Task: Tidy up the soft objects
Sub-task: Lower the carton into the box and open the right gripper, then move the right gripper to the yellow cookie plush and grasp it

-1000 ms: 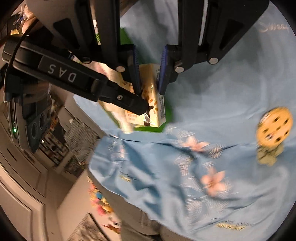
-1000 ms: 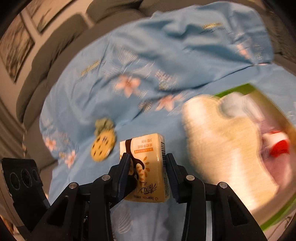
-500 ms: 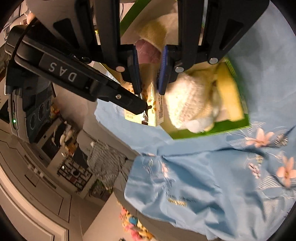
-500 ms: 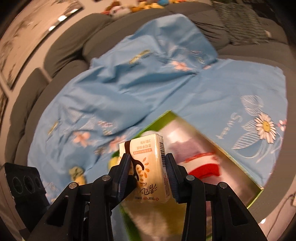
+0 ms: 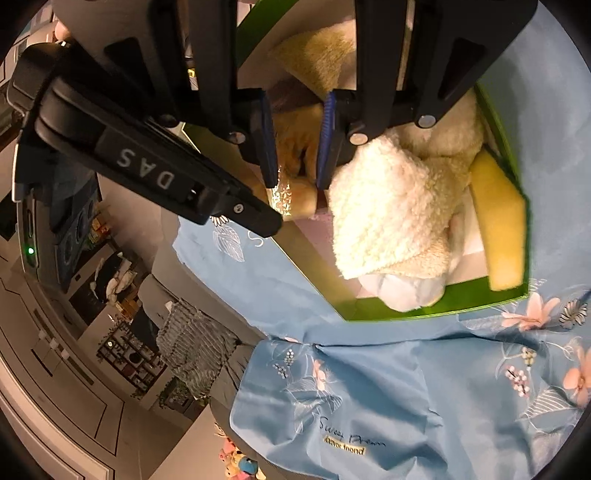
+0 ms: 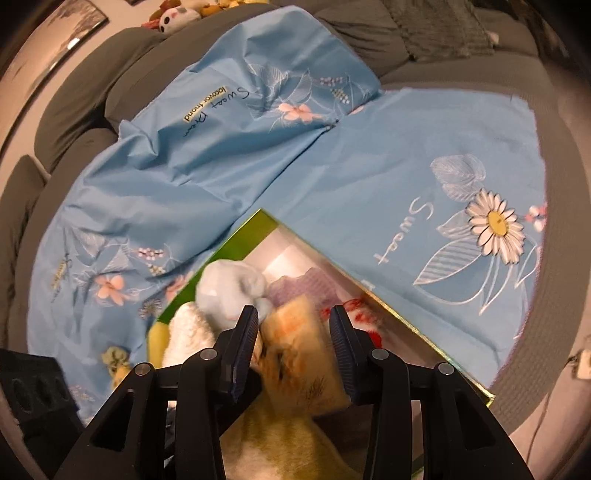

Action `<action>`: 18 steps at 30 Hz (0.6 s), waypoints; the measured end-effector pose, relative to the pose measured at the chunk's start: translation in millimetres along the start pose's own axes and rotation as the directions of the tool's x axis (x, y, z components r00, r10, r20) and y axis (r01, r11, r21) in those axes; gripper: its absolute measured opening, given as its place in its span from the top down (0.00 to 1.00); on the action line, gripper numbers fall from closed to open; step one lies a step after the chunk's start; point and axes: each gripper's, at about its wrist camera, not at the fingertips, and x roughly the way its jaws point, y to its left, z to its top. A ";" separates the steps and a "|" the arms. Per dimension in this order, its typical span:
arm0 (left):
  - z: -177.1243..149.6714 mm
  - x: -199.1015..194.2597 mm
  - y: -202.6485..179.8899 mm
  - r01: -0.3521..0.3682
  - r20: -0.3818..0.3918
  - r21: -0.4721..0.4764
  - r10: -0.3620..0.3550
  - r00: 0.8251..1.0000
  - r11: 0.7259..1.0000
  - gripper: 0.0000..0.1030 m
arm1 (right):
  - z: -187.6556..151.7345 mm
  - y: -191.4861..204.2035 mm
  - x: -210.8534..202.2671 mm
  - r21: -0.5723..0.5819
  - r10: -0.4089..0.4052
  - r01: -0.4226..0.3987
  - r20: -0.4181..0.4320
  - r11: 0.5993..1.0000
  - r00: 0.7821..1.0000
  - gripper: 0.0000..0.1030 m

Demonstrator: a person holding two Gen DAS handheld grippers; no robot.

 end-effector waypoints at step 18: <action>-28.9 -86.0 19.6 -0.211 0.127 -0.026 0.213 0.969 0.977 0.27 | -14.5 53.8 -38.6 -0.113 0.117 -0.099 0.165 0.989 0.979 0.17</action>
